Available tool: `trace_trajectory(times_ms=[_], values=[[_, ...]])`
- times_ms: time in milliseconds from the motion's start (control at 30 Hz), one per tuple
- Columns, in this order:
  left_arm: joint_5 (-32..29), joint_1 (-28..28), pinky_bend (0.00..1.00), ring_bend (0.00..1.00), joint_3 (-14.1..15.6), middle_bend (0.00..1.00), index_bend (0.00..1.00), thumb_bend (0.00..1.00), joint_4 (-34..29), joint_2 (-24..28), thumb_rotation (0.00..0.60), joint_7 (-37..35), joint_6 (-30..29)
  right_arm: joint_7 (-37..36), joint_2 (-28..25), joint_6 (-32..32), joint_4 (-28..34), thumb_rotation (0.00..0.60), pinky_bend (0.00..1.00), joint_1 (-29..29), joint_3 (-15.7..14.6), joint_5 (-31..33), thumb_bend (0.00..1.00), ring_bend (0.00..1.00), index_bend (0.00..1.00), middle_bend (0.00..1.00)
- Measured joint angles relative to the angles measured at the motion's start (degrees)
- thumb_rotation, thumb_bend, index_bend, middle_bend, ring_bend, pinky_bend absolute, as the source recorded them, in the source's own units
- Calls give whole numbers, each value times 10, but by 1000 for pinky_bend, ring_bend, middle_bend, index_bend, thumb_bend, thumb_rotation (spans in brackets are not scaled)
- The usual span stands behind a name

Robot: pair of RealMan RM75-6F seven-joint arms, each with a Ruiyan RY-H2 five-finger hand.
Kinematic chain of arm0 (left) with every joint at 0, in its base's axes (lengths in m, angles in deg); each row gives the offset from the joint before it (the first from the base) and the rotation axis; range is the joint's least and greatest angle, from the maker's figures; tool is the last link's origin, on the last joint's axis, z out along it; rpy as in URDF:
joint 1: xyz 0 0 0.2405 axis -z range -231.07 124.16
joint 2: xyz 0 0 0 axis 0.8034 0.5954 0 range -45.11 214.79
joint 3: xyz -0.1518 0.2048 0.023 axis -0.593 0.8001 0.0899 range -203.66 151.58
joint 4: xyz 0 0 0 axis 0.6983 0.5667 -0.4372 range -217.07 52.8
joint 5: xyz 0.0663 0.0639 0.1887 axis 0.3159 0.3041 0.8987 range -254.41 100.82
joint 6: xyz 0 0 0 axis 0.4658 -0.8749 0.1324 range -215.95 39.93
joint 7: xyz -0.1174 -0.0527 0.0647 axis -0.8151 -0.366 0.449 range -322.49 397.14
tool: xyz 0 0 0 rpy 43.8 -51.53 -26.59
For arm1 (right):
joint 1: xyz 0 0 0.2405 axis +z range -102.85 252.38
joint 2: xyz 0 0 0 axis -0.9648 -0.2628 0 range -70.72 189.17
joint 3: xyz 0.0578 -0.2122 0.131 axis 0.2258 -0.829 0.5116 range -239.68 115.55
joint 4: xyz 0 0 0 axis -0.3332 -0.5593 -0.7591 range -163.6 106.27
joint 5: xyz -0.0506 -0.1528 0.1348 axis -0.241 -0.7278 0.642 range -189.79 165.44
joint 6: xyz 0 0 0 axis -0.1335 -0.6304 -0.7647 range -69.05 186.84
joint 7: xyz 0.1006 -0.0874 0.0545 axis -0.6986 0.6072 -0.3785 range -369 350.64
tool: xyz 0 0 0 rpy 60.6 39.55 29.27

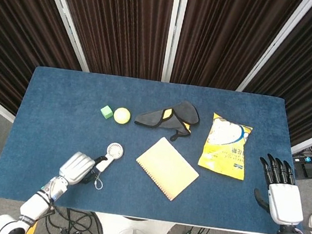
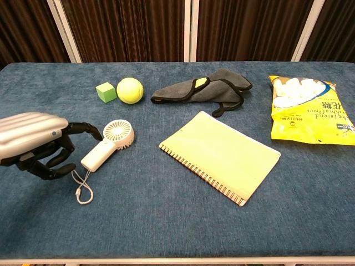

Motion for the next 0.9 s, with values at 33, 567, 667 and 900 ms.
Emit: trace_trajectory(times_ms=[33, 567, 667, 900], values=[[-6, 2, 789, 817, -2, 779, 209, 425, 1, 0, 600, 0, 1, -1, 0, 0, 0, 600, 0, 0, 0, 0, 245, 0, 0, 0], [-45, 24, 789, 817, 2, 779, 211, 426, 19, -14, 600, 6, 12, 8, 2, 10, 0, 600, 0, 3, -2, 9, 245, 0, 0, 0], [-47, 25, 789, 817, 3, 779, 211, 426, 20, -15, 600, 6, 8, 8, 2, 10, 0, 600, 0, 3, -2, 11, 245, 0, 0, 0], [-51, 28, 789, 817, 4, 779, 211, 426, 17, -15, 600, 7, 0, 10, 3, 14, -1, 600, 0, 4, -2, 15, 244, 0, 0, 0]])
